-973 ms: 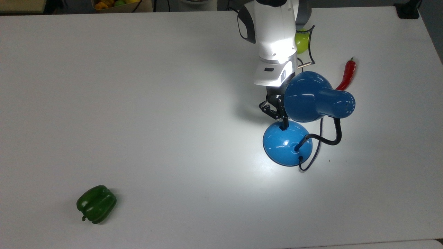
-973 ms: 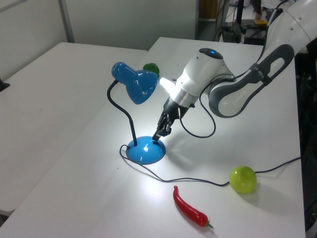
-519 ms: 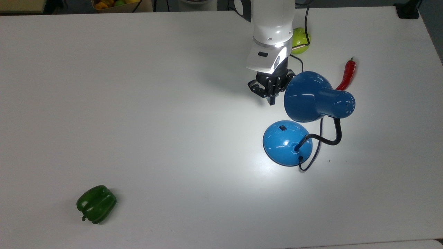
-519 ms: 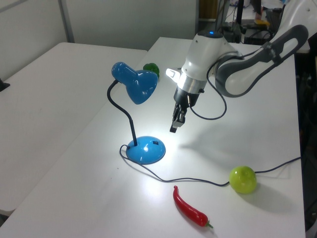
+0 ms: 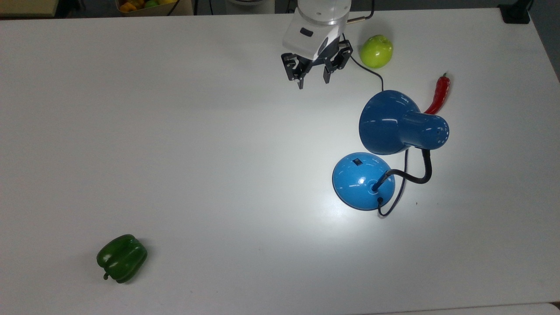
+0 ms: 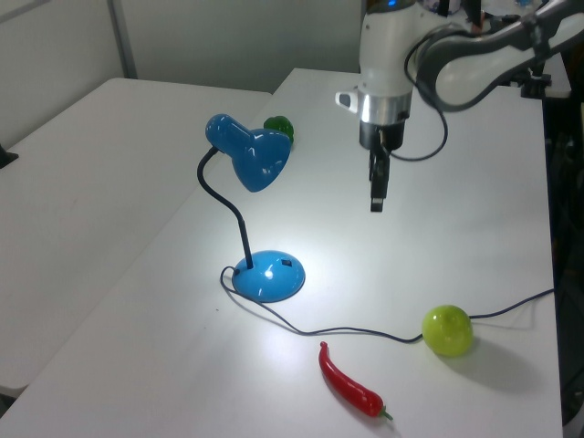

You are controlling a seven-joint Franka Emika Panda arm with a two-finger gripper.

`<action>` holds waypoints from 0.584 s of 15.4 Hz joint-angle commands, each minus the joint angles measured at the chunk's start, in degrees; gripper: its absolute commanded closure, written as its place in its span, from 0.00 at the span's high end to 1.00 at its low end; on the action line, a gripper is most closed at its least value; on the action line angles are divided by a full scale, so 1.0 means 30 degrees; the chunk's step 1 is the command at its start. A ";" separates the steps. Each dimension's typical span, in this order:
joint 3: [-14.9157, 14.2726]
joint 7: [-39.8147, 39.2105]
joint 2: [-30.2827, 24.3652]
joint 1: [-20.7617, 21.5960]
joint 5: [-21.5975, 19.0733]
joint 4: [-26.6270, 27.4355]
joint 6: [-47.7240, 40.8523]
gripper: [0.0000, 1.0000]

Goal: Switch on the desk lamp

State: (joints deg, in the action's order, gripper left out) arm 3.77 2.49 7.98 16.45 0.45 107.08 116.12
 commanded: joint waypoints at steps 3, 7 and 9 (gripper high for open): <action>-0.1107 0.1511 -0.2657 -0.0121 0.0057 -0.0474 -0.3893 1.00; -0.1666 0.3554 -0.3624 -0.0733 0.0086 -0.1383 -0.6063 1.00; -0.1840 0.4790 -0.3713 -0.1057 0.0115 -0.2086 -0.7031 1.00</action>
State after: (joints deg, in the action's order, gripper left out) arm -1.04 11.00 -2.11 14.48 0.45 103.32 99.50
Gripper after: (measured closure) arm 0.000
